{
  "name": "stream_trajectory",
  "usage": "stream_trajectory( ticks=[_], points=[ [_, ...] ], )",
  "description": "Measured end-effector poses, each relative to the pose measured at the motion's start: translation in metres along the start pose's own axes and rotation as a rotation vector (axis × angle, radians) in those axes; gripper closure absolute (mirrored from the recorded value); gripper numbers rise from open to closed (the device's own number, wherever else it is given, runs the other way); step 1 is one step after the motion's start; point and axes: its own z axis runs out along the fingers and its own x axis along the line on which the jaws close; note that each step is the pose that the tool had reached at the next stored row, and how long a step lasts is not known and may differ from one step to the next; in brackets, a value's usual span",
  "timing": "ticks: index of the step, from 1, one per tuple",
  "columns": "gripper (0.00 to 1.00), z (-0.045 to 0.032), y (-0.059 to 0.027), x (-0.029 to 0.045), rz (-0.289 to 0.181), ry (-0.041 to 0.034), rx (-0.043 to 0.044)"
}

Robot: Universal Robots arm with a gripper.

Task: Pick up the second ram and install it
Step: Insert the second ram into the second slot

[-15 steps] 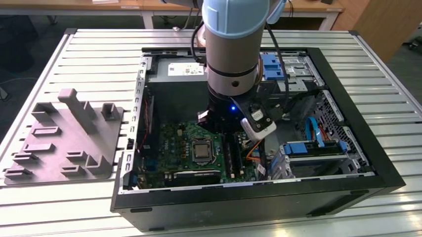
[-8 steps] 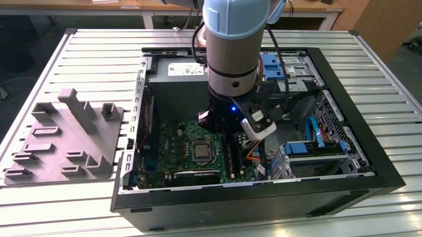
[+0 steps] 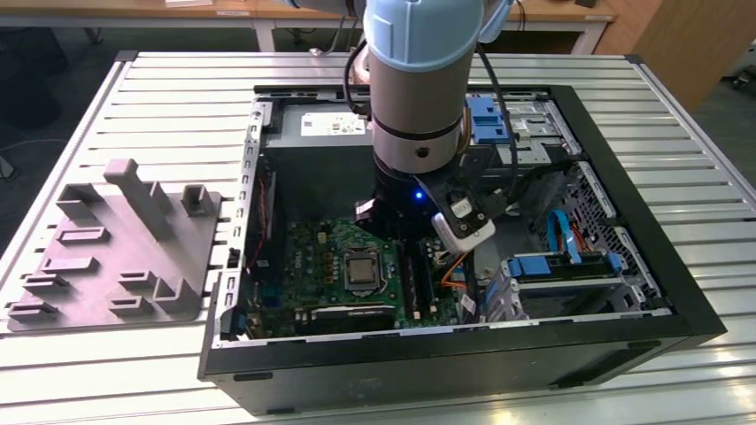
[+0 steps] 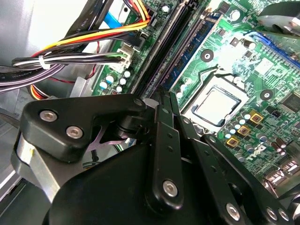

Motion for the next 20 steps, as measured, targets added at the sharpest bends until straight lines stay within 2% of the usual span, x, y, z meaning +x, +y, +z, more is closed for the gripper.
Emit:
stream_trajectory(
  ticks=[20],
  points=[
    [0.89,0.0000,0.0000,-0.0006,0.000,-0.0001,-0.0013]
  ],
)
